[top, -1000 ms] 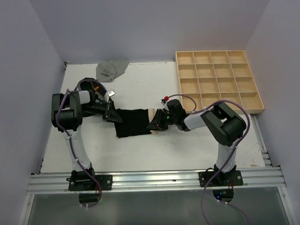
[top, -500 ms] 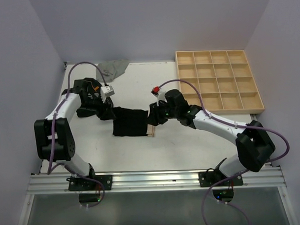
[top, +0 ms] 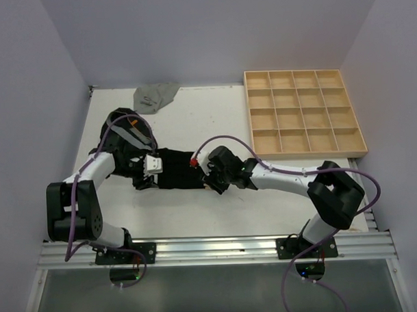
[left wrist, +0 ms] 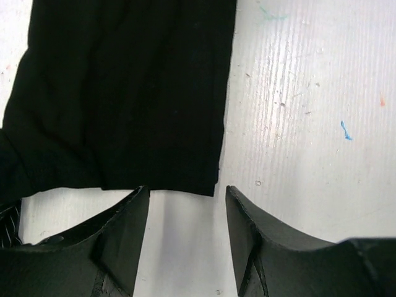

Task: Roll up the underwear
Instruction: Fold the underwear

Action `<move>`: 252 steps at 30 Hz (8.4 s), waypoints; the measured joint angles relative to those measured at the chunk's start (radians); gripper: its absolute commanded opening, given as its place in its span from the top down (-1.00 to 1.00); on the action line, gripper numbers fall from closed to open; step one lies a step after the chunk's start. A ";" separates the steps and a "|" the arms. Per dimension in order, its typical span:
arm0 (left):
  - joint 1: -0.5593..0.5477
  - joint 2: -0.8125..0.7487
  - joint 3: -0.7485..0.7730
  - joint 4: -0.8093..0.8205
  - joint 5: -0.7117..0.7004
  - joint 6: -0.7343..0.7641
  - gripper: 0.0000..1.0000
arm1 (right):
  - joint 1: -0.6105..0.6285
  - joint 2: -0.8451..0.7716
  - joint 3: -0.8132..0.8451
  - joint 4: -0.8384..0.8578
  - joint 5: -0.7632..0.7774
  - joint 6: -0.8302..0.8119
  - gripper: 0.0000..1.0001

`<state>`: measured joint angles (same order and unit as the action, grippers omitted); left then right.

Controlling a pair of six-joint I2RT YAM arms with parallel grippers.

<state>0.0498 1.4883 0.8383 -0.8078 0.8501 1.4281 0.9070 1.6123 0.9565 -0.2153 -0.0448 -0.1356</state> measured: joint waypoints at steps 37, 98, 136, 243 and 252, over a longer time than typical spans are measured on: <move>-0.106 -0.026 -0.180 0.290 -0.146 0.181 0.59 | 0.082 0.201 0.081 0.074 0.045 -0.299 1.00; 0.148 0.031 0.087 -0.160 0.127 0.056 -0.39 | 0.140 0.137 0.089 -0.013 -0.077 -0.136 1.00; 0.151 -0.042 -0.102 -0.156 -0.011 0.307 -0.39 | 0.188 0.114 0.088 -0.117 0.055 -0.255 0.04; 0.029 0.683 0.761 -0.427 0.089 -0.064 -1.00 | -0.328 0.890 1.018 -0.775 -0.941 -0.245 1.00; 0.153 0.326 0.626 -0.117 0.121 -0.336 -1.00 | -0.275 0.695 0.632 -0.461 -0.954 -0.035 1.00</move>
<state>0.2031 1.8145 1.4643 -0.9249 0.9707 1.0916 0.6319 2.3070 1.5890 -0.6762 -0.9989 -0.1703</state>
